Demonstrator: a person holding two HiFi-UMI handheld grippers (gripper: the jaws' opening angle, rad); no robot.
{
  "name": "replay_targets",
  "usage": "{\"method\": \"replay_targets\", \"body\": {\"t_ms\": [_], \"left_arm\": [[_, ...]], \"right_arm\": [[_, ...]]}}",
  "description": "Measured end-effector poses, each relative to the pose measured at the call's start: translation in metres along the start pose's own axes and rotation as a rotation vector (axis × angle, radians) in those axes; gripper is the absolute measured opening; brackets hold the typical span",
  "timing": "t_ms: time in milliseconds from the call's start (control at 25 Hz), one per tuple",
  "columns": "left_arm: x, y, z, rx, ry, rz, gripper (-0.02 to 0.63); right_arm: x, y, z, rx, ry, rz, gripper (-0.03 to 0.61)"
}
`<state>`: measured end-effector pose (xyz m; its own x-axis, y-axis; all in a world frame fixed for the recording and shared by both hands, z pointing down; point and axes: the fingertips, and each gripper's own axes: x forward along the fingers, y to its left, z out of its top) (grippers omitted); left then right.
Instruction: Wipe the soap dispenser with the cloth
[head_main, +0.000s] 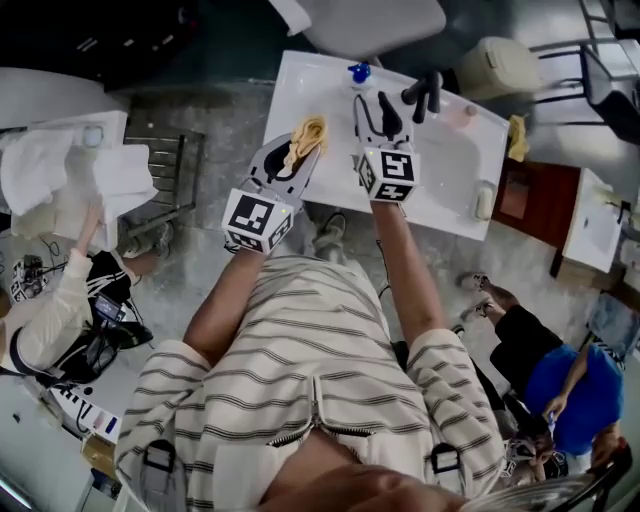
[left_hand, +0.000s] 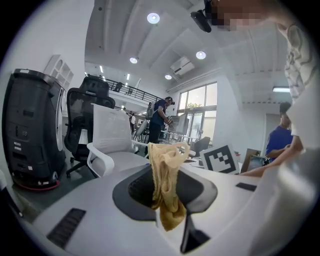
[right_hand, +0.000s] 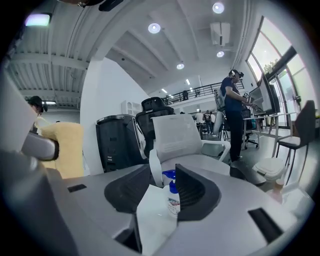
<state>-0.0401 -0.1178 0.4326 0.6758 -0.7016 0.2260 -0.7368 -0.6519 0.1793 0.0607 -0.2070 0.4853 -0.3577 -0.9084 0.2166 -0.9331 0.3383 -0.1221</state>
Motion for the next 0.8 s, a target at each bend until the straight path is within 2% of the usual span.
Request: {"method": "replay_targets", "body": {"t_ms": [80,280,640,800], "left_arm": [[-0.003,-0.005,0.003,0.003,-0.005,0.001,0.092],[-0.009,-0.018,0.009,0.013,-0.017,-0.008,0.092],[-0.023,-0.034,0.020,0.037,-0.044,-0.008,0.092],[-0.031,-0.040,0.024,0.055,-0.055,0.001,0.092]], "right_arm": [[-0.014,0.006,0.005,0.011,-0.010,0.013,0.114],[-0.047,0.017,0.018,0.053,-0.038,0.021,0.077],[-0.091,0.030,0.050,0.031,-0.095,0.001,-0.015],[-0.106,0.036,0.063,0.009,-0.113,0.000,-0.012]]}}
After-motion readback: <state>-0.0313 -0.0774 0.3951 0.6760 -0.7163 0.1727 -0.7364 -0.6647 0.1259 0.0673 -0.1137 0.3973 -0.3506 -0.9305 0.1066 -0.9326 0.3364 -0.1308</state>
